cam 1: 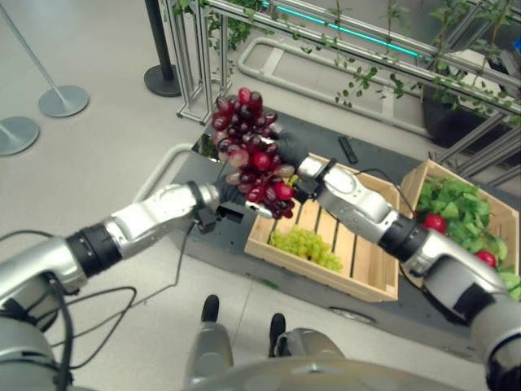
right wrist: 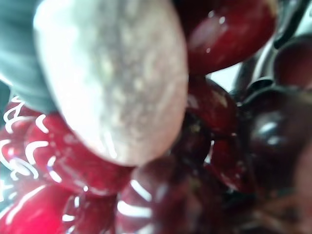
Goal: Pick up the fruits from the basket on one side to the basket on the other side
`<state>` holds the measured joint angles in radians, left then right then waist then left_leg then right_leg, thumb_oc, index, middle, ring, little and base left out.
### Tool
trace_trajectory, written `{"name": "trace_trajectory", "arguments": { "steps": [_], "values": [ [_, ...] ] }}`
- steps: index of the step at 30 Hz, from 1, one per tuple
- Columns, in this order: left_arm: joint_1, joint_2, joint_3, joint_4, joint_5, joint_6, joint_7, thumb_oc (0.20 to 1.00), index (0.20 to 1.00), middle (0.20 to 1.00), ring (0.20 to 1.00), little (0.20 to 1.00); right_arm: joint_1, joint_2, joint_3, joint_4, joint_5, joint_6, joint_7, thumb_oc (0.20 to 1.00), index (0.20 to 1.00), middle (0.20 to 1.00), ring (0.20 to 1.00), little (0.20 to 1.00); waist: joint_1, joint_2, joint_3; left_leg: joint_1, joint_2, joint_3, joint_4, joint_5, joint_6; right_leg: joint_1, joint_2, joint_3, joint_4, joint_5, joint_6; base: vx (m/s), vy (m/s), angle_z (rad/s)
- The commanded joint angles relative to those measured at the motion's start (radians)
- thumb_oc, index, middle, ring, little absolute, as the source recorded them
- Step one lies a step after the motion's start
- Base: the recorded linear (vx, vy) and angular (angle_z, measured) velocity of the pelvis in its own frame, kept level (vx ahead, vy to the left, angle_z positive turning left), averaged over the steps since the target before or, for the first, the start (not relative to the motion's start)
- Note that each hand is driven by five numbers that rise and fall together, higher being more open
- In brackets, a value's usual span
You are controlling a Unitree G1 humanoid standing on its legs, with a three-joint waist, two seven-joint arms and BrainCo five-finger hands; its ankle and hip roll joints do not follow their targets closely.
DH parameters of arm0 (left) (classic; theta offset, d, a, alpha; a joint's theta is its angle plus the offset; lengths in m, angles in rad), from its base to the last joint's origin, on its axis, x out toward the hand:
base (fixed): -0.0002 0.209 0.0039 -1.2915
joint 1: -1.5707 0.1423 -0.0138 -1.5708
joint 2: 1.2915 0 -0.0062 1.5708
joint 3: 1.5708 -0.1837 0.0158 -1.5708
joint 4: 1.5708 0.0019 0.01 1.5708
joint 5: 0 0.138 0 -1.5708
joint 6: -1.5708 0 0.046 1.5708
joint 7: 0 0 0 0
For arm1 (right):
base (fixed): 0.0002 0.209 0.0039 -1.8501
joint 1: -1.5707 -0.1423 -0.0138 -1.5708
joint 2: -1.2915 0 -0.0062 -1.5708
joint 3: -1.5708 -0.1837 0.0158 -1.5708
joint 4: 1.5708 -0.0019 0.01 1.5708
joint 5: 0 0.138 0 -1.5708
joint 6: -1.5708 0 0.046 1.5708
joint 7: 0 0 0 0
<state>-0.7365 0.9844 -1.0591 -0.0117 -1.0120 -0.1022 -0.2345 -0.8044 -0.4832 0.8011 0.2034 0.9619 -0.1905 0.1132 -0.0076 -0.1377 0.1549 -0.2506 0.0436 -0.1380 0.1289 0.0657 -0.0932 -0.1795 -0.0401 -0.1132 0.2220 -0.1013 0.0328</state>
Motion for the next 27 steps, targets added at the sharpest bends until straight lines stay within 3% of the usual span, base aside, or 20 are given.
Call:
{"name": "trace_trajectory", "arguments": {
  "steps": [1, 14, 20, 27],
  "values": [
    [-0.007, -0.030, 0.102, 0.004, -0.065, -0.027, 0.011, 1.000, 1.000, 1.000, 1.000, 1.000, -0.033, 0.041, -0.127, -0.087, 0.052, -0.073, -0.004, 0.200, 0.200, 0.200, 0.200, 0.200, 0.020, -0.043, 0.012, 0.037, -0.066, 0.024, 0.054, -0.090, 0.077, 0.019, -0.029, 0.017, -0.071, 0.124, 0.075, 0.00, 0.000, 0.00],
    [0.129, -0.117, 0.175, 0.032, -0.091, -0.001, 0.001, 1.000, 1.000, 1.000, 1.000, 1.000, 0.024, 0.044, -0.166, -0.114, 0.046, -0.071, -0.008, 0.200, 0.200, 0.200, 0.200, 0.200, 0.023, -0.057, 0.010, 0.044, -0.067, 0.022, 0.042, -0.089, 0.078, 0.022, -0.029, 0.014, -0.073, 0.121, 0.072, 0.00, 0.000, 0.00],
    [0.157, -0.095, 0.159, 0.038, -0.085, 0.012, -0.026, 1.000, 1.000, 1.000, 1.000, 1.000, 0.019, -0.075, -0.123, -0.149, 0.027, -0.047, 0.030, 0.200, 0.200, 0.200, 0.200, 0.200, 0.021, -0.063, 0.013, 0.043, -0.067, 0.019, 0.037, -0.084, 0.075, 0.021, -0.030, 0.009, -0.077, 0.124, 0.072, 0.00, 0.000, 0.00],
    [0.167, -0.046, 0.142, 0.022, -0.074, 0.010, -0.049, 1.000, 1.000, 1.000, 1.000, 1.000, 0.028, -0.288, -0.059, -0.228, -0.013, -0.024, 0.082, 0.200, 0.200, 0.200, 0.200, 0.200, 0.017, -0.070, 0.015, 0.040, -0.065, 0.018, 0.029, -0.077, 0.068, 0.023, -0.033, -0.004, -0.081, 0.126, 0.076, 0.00, 0.000, 0.03]
  ]
}}
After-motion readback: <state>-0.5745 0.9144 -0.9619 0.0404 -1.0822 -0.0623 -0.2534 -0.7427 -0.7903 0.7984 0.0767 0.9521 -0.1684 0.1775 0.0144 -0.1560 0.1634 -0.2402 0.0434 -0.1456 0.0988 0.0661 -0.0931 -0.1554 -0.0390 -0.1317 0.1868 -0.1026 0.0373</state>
